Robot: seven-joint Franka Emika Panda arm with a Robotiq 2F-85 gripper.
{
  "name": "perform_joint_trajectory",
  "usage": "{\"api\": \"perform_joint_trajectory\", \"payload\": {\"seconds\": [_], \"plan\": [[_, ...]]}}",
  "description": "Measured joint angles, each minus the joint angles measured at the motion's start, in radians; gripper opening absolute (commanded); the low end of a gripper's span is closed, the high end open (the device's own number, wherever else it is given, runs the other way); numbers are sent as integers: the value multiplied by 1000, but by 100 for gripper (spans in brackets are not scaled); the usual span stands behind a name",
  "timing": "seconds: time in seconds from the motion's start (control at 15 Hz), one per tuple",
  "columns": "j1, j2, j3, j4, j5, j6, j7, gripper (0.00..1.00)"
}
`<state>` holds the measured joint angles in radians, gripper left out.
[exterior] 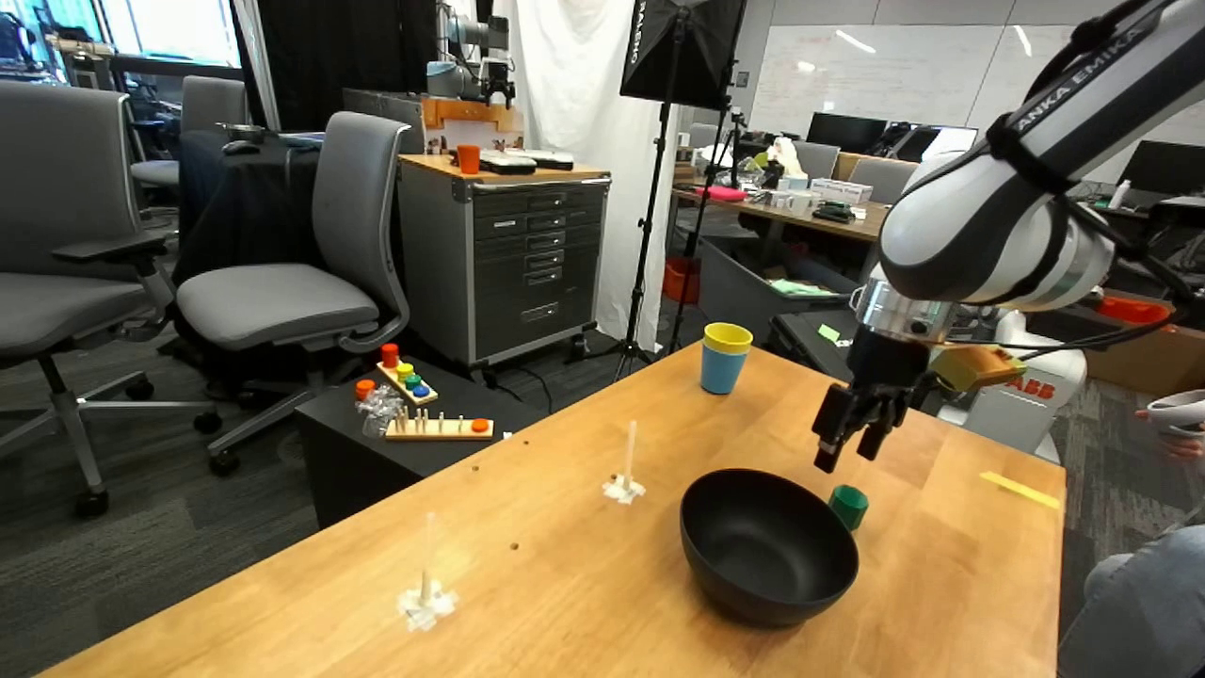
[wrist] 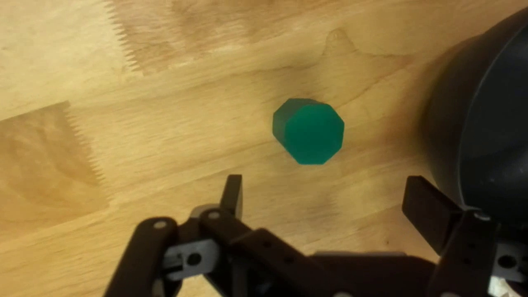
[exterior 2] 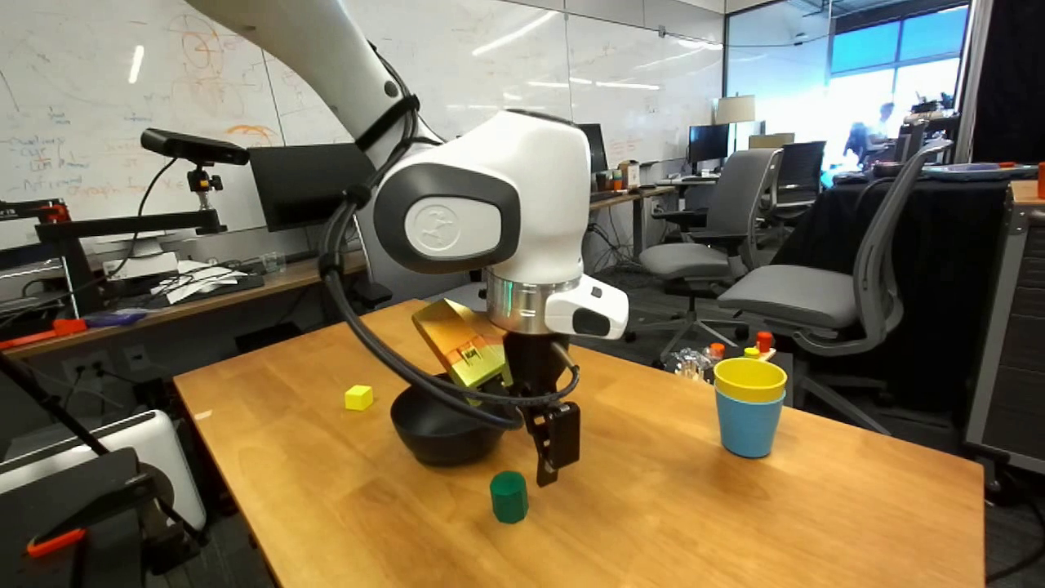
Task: Put the green block inside the black bowl then place the yellow block on top of the green block
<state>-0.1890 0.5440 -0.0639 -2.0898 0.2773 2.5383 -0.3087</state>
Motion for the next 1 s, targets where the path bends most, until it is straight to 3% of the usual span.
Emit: {"api": "perform_joint_trajectory", "payload": {"seconds": [0.4, 0.47, 0.53, 1.0], "plan": [[6, 72, 5, 20, -103, -2, 55, 100], [6, 78, 5, 20, -116, -2, 62, 75], [7, 83, 5, 20, -124, -2, 67, 74], [7, 91, 6, 24, -137, 3, 83, 18]]}}
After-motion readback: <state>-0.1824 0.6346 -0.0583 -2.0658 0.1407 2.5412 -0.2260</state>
